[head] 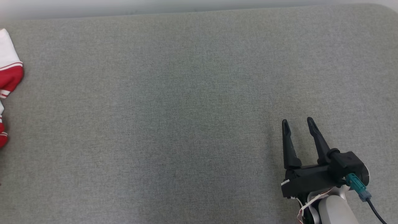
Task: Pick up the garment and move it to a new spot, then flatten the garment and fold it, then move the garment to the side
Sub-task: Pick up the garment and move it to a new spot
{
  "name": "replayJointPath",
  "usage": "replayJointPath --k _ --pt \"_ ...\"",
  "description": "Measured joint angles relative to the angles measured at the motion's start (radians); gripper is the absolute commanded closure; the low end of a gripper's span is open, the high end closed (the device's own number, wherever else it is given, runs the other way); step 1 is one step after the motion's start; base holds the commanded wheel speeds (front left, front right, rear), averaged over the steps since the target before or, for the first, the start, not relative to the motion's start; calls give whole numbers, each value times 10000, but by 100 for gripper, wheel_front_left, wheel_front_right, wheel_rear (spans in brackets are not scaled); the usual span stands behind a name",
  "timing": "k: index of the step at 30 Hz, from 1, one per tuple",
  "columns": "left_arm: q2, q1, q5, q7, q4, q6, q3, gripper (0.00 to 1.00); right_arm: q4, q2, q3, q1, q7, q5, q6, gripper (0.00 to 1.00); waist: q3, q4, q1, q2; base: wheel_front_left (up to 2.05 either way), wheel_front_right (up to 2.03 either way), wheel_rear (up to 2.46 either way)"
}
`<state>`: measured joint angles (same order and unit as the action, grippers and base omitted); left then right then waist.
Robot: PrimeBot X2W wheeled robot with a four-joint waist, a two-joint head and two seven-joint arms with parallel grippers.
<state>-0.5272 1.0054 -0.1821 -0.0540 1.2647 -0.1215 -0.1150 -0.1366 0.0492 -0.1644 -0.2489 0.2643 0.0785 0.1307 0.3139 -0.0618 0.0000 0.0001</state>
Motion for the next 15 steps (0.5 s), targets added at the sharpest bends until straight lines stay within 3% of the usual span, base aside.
replayJointPath --k 2,5,15 --pt "-56 -5 63 115 31 13 113 0 -10 0 -52 -37 0 2 0 0 33 -29 0 0 0 0 0" --pt "-113 -59 107 188 79 90 245 100 -10 -2 -109 -94 0 13 0 0 100 -96 0 -1 0 0 0" --pt "-222 9 297 -943 -52 261 533 100 -38 -2 -21 -88 0 17 0 0 84 -23 0 0 0 0 0"
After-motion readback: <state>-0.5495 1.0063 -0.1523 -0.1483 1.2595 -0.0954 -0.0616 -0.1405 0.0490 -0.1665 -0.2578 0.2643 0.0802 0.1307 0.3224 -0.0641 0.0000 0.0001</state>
